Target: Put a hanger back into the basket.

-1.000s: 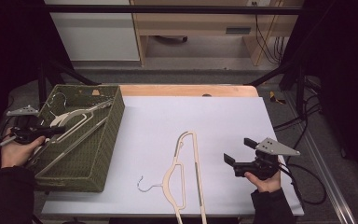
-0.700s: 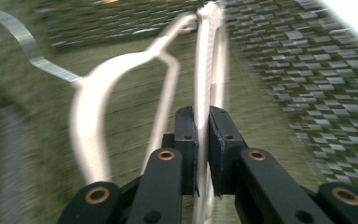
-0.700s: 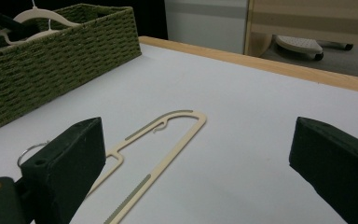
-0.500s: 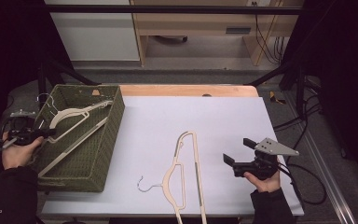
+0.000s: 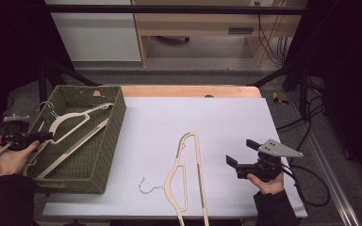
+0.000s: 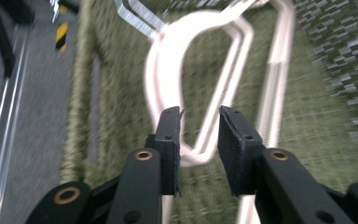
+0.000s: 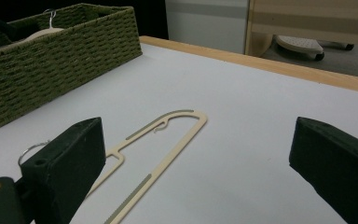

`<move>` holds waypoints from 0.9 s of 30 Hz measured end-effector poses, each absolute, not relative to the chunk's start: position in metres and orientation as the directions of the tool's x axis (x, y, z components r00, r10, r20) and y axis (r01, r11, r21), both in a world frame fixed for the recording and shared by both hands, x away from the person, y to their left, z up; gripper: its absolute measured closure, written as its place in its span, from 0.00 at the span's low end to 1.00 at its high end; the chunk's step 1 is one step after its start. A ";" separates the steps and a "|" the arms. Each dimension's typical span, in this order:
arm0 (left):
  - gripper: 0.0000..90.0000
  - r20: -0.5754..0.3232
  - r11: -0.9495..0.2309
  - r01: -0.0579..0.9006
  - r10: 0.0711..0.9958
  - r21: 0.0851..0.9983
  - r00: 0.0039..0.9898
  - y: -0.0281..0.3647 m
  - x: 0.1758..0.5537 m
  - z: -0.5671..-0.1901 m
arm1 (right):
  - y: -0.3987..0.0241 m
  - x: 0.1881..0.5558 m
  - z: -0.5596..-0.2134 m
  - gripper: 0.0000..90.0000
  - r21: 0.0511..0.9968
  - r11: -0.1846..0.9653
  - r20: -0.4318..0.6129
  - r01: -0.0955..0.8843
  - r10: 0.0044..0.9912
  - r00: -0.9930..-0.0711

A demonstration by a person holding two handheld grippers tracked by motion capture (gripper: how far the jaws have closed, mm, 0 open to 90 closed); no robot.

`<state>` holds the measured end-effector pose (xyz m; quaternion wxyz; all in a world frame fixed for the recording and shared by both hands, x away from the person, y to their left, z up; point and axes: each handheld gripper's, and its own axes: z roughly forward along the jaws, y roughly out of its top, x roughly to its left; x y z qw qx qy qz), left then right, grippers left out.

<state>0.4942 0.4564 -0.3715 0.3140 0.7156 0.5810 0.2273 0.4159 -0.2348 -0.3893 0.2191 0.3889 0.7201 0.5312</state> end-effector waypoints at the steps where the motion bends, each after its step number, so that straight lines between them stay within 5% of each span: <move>1: 0.73 -0.036 -0.136 0.663 0.970 0.736 0.239 0.452 0.491 -0.367 | -0.235 0.416 -0.389 0.04 0.937 0.134 0.095 0.324 0.792 -0.603; 19: 0.17 -0.059 -0.134 0.329 0.856 0.935 0.514 0.355 0.454 -0.327 | -0.236 0.414 -0.388 0.04 0.941 0.124 0.097 0.315 0.793 -0.602; 27: 0.09 -0.020 -0.166 0.244 0.789 0.956 0.614 0.309 0.434 -0.326 | -0.238 0.413 -0.387 0.04 0.944 0.117 0.097 0.307 0.792 -0.603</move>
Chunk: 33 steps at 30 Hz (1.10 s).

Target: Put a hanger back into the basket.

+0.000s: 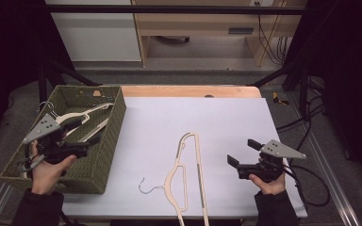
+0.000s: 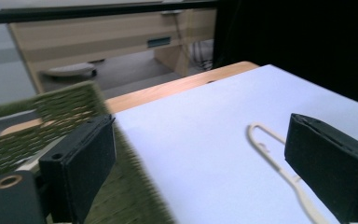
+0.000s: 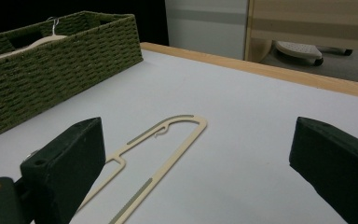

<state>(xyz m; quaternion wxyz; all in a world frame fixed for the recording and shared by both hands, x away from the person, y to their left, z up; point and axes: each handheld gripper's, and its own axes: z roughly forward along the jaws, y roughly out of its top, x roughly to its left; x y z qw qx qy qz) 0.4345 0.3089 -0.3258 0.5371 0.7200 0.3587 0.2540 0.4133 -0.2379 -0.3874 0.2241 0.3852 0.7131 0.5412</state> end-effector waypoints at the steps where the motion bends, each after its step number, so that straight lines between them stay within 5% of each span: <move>1: 0.09 -0.018 -0.172 0.239 0.777 0.956 0.629 0.303 0.433 -0.327 | -0.238 0.413 -0.388 0.04 0.944 0.118 0.097 0.308 0.793 -0.601; 15: 0.09 0.008 -0.261 0.213 0.649 0.942 0.760 0.234 0.419 -0.353 | -0.236 0.413 -0.389 0.04 0.942 0.125 0.097 0.312 0.787 -0.609; 33: 0.17 -0.065 -0.414 0.337 0.546 0.846 0.835 0.193 0.421 -0.420 | -0.230 0.407 -0.389 0.05 0.944 0.138 0.092 0.299 0.760 -0.643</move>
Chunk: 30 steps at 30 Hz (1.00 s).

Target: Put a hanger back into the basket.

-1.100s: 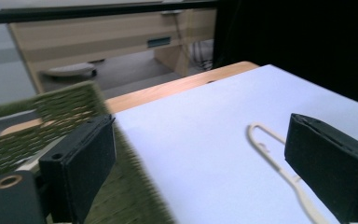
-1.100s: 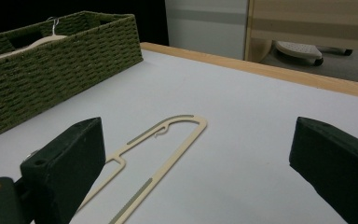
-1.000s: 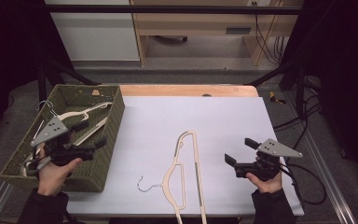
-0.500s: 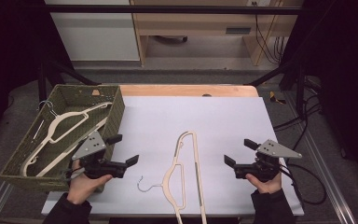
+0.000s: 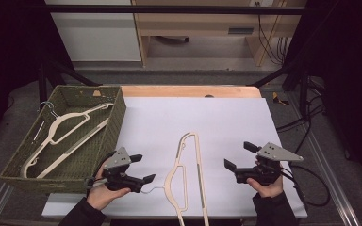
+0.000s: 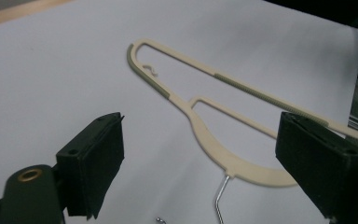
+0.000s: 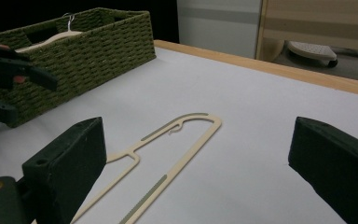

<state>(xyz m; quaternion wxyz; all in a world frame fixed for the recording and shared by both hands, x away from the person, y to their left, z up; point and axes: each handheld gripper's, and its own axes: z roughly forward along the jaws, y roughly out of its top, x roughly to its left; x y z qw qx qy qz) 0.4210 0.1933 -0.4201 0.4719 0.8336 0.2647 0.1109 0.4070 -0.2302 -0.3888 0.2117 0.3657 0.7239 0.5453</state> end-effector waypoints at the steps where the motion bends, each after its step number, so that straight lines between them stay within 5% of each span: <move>1: 0.18 -0.069 -0.423 0.340 0.538 0.840 0.840 0.192 0.421 -0.422 | -0.229 0.407 -0.389 0.05 0.944 0.136 0.093 0.299 0.763 -0.640; 12: 0.31 -0.095 -0.521 0.362 0.470 0.773 0.878 0.175 0.425 -0.448 | -0.224 0.409 -0.394 0.05 0.937 0.154 0.091 0.313 0.758 -0.646; 30: 0.67 -0.064 -0.643 0.336 0.407 0.688 0.911 0.162 0.431 -0.474 | -0.216 0.410 -0.398 0.05 0.931 0.175 0.086 0.321 0.748 -0.658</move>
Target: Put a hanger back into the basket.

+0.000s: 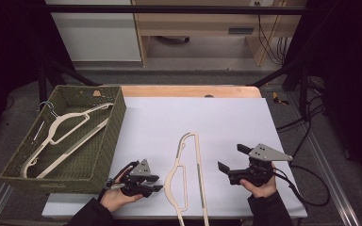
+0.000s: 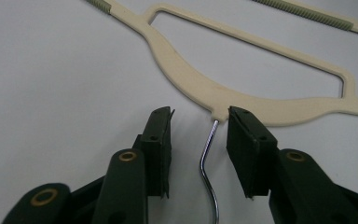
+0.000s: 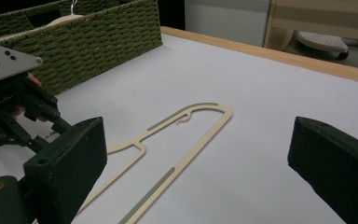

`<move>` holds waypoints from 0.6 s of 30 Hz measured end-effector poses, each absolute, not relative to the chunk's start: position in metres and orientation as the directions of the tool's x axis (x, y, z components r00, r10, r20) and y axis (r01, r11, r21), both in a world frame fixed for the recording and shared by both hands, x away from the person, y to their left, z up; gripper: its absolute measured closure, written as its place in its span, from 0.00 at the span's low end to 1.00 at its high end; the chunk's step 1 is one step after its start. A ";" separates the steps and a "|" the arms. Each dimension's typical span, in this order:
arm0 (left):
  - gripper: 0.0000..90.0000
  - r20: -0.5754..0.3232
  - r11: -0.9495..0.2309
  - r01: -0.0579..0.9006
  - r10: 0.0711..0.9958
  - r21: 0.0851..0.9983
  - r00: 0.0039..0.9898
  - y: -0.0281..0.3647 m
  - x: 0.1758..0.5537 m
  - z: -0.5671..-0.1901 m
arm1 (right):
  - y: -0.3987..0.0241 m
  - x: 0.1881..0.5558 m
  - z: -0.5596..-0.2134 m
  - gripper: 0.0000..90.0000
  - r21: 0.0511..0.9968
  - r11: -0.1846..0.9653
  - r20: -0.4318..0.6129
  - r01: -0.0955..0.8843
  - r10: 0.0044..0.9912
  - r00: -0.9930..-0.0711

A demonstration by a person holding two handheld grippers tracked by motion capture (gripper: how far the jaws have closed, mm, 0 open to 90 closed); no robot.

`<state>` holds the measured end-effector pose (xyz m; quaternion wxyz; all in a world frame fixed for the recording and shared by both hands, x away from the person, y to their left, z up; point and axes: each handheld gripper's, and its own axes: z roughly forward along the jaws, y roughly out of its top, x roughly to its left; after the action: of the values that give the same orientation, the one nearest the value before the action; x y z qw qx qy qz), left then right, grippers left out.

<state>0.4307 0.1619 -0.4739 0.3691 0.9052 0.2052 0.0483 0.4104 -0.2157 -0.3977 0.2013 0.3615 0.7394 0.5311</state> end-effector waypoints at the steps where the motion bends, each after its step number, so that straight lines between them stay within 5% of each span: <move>1: 0.69 -0.057 -0.647 0.329 0.404 0.688 0.913 0.161 0.430 -0.474 | -0.216 0.411 -0.398 0.05 0.930 0.177 0.084 0.321 0.749 -0.657; 18: 0.91 -0.057 -0.669 0.330 0.396 0.666 0.917 0.159 0.428 -0.474 | -0.213 0.412 -0.400 0.05 0.928 0.179 0.090 0.327 0.744 -0.662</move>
<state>0.4284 0.1591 -0.4737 0.3549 0.9123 0.1989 0.0462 0.4118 -0.2128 -0.3999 0.1970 0.3610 0.7420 0.5295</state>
